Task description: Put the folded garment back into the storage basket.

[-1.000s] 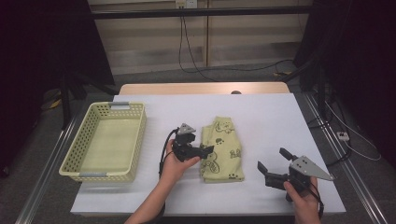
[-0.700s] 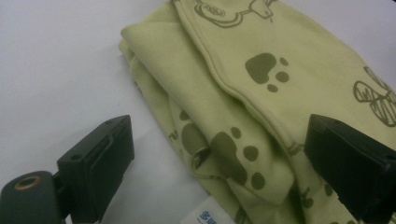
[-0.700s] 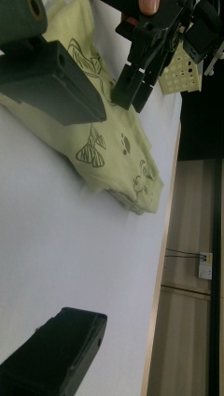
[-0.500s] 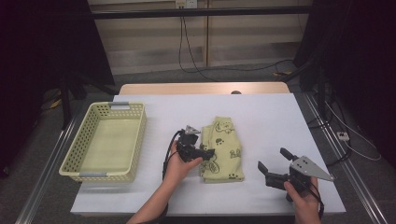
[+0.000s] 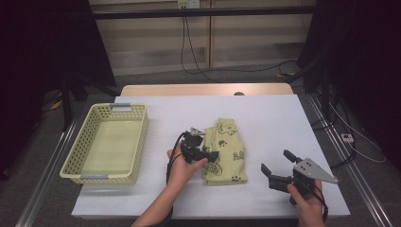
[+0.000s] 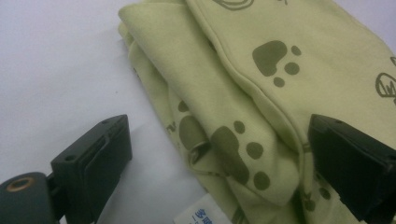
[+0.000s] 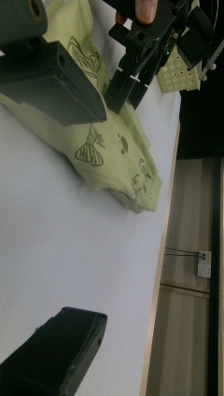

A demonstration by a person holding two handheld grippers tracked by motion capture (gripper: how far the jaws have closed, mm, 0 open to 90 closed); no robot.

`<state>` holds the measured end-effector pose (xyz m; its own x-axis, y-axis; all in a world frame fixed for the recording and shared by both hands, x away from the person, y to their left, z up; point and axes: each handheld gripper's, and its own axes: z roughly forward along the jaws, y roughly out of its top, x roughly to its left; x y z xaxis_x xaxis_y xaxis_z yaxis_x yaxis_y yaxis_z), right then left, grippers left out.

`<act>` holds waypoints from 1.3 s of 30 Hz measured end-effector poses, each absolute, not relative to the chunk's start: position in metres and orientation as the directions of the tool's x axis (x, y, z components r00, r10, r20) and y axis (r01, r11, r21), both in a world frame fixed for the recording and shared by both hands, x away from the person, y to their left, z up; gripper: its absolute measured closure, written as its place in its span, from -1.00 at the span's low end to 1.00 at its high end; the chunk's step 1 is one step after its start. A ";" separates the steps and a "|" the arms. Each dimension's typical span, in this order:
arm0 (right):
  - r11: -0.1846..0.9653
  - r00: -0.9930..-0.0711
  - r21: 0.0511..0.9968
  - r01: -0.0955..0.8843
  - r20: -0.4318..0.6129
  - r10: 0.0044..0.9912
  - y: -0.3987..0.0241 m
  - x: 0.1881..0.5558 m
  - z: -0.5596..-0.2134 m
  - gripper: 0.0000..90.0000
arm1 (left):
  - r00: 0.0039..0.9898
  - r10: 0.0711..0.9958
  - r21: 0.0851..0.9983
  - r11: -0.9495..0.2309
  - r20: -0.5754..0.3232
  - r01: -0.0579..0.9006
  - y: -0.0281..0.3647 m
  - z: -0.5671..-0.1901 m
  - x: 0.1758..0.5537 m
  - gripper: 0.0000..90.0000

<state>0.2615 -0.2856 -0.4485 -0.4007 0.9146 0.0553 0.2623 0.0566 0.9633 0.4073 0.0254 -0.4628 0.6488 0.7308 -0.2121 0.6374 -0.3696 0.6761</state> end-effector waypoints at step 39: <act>0.056 -0.398 0.964 0.258 0.053 0.916 -0.288 0.261 -0.447 -0.90 | 0.511 0.694 0.485 -0.260 -0.507 0.835 0.004 -0.409 0.419 0.58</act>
